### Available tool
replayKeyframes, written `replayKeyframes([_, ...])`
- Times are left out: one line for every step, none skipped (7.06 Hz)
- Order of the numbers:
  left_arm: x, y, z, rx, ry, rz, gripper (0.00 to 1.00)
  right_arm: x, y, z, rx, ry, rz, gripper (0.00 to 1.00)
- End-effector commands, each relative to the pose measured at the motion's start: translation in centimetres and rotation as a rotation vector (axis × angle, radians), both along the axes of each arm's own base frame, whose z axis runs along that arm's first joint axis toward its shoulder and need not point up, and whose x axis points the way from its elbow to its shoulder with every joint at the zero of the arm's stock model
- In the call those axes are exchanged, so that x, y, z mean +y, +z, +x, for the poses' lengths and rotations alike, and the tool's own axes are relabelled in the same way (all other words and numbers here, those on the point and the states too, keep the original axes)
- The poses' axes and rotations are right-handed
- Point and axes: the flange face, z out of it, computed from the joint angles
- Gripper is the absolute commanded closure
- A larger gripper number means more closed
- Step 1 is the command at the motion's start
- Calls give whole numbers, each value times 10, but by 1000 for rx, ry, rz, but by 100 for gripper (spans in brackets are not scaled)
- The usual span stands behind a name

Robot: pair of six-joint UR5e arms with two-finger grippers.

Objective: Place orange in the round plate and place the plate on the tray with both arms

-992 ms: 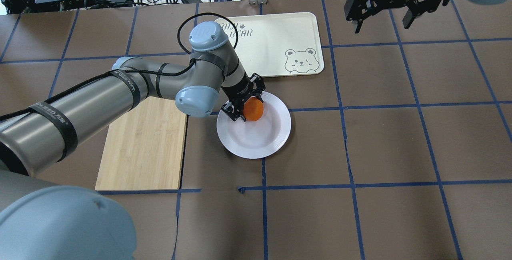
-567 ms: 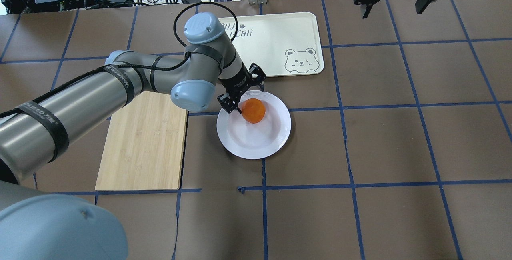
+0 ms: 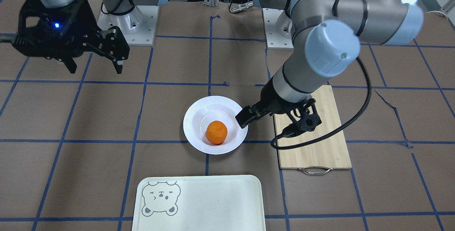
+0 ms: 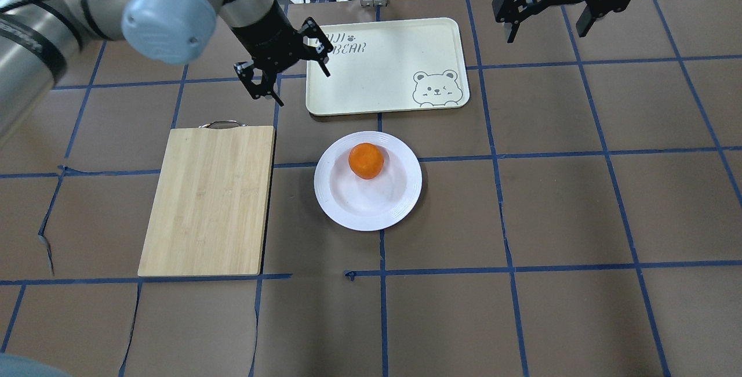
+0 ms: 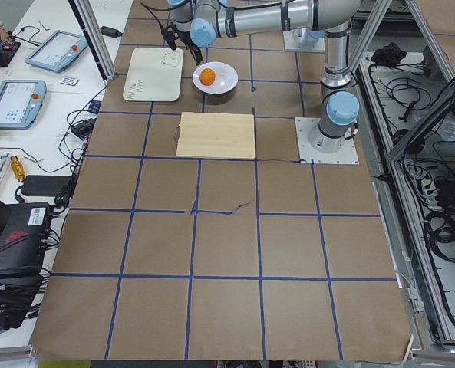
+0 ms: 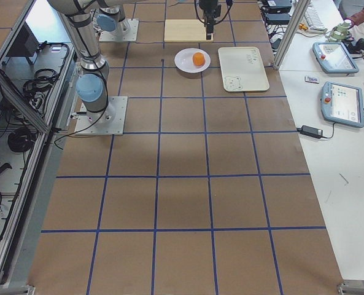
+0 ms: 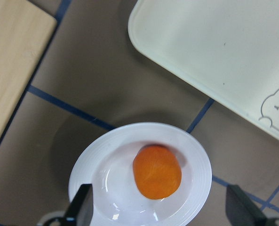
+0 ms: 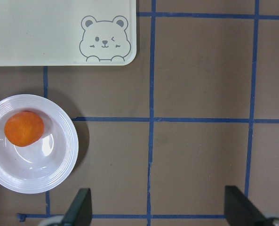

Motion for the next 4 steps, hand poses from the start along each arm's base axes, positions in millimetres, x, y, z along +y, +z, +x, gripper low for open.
replayKeyframes([32,76,32,-138,-285,-58,0,-29,-36,-1,-3,-5,28,0])
replayKeyframes([44,96,34,-158,-326,-100,0,-31,-60,-11,-10,-29,72,16])
replayKeyframes([61,119,33,-162,-330,-149,0,-11,-86,-10,-72,-49,149,10])
replayKeyframes([73,111,31,-162,-323,-128,0,2,-137,-3,-189,-66,211,9])
